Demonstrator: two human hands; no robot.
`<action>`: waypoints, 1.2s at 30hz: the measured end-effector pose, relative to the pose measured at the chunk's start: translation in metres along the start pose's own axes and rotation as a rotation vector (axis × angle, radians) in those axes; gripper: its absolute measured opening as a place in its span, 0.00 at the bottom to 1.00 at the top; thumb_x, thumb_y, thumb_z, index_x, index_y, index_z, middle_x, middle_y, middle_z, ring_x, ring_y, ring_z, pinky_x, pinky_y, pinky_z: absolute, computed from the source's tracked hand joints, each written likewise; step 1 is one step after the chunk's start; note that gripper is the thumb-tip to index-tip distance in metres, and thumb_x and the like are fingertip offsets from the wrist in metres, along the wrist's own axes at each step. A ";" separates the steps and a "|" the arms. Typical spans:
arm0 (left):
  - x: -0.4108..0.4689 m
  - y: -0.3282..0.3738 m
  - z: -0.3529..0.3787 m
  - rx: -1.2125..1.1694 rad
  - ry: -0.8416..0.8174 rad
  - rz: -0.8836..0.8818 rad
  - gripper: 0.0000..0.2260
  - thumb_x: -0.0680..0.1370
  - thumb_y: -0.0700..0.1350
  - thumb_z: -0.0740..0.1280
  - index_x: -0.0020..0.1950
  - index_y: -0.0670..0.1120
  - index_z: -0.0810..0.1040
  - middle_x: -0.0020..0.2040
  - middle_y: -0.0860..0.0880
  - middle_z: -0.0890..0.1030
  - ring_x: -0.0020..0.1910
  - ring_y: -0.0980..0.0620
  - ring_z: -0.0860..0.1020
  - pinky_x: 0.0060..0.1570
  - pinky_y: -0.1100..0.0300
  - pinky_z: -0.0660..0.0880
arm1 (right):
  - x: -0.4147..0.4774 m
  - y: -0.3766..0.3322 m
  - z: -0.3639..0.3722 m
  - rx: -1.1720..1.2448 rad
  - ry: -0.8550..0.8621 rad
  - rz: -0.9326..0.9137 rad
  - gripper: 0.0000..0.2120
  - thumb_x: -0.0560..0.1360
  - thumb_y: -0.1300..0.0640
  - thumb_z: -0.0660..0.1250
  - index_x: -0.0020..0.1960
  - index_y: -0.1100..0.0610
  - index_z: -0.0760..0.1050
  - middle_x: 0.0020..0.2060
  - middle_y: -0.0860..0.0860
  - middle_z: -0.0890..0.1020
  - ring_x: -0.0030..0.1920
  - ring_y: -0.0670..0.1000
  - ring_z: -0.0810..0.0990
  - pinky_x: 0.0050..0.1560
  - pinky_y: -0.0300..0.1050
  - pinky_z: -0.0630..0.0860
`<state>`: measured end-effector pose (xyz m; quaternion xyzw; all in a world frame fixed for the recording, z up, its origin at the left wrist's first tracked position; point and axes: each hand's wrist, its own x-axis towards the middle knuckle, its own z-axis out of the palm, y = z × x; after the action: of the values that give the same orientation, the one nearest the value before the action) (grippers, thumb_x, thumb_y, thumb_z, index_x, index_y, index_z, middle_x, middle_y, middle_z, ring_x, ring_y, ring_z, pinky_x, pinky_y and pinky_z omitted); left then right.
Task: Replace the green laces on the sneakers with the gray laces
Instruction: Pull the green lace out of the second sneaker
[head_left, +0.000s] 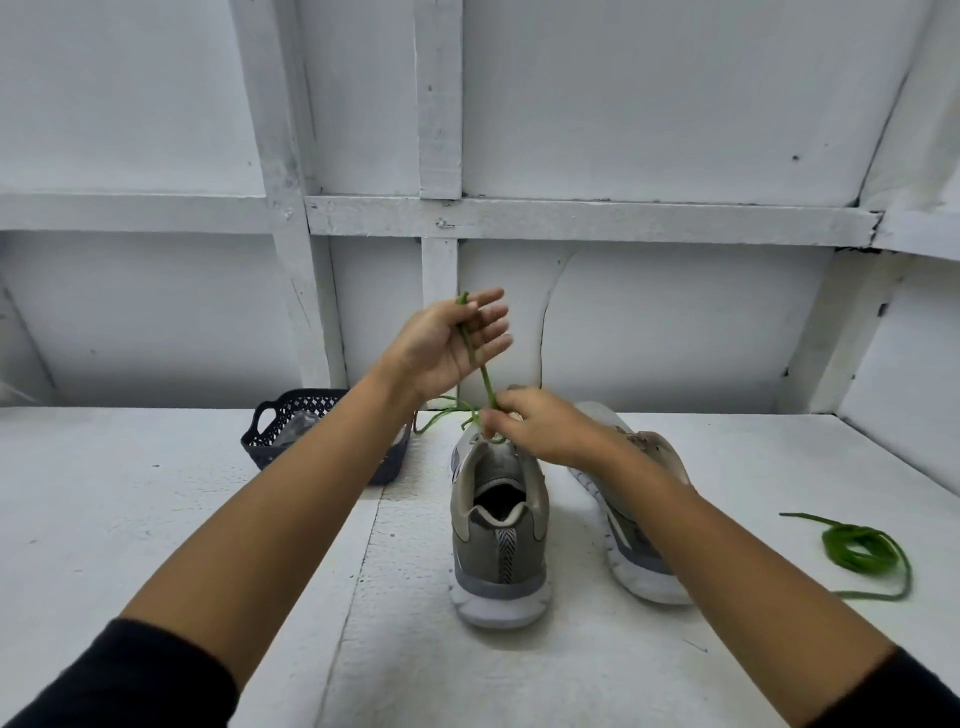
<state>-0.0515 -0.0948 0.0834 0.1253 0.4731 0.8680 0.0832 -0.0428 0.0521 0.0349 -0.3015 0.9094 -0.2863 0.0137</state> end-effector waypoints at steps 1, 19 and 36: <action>0.001 -0.001 -0.006 0.052 0.011 0.020 0.13 0.82 0.38 0.50 0.55 0.42 0.74 0.38 0.48 0.83 0.39 0.53 0.82 0.41 0.57 0.79 | -0.008 -0.008 -0.005 0.081 -0.038 -0.026 0.12 0.80 0.54 0.59 0.40 0.55 0.76 0.37 0.47 0.77 0.39 0.45 0.76 0.45 0.42 0.71; -0.016 -0.020 -0.012 0.154 -0.569 -0.183 0.14 0.76 0.47 0.66 0.59 0.43 0.79 0.36 0.50 0.78 0.34 0.54 0.78 0.42 0.61 0.76 | 0.036 -0.001 -0.044 0.661 0.213 -0.081 0.11 0.78 0.54 0.63 0.38 0.55 0.72 0.24 0.49 0.70 0.26 0.48 0.64 0.28 0.39 0.62; -0.004 -0.016 -0.042 0.298 -0.080 -0.009 0.17 0.83 0.41 0.51 0.67 0.34 0.67 0.53 0.41 0.80 0.49 0.49 0.81 0.49 0.62 0.78 | -0.008 -0.026 -0.077 0.573 0.075 -0.173 0.11 0.80 0.57 0.60 0.40 0.57 0.75 0.22 0.46 0.65 0.22 0.45 0.62 0.23 0.37 0.64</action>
<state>-0.0593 -0.1207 0.0474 0.1686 0.5936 0.7822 0.0860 -0.0374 0.0789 0.1122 -0.3511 0.7623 -0.5423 0.0399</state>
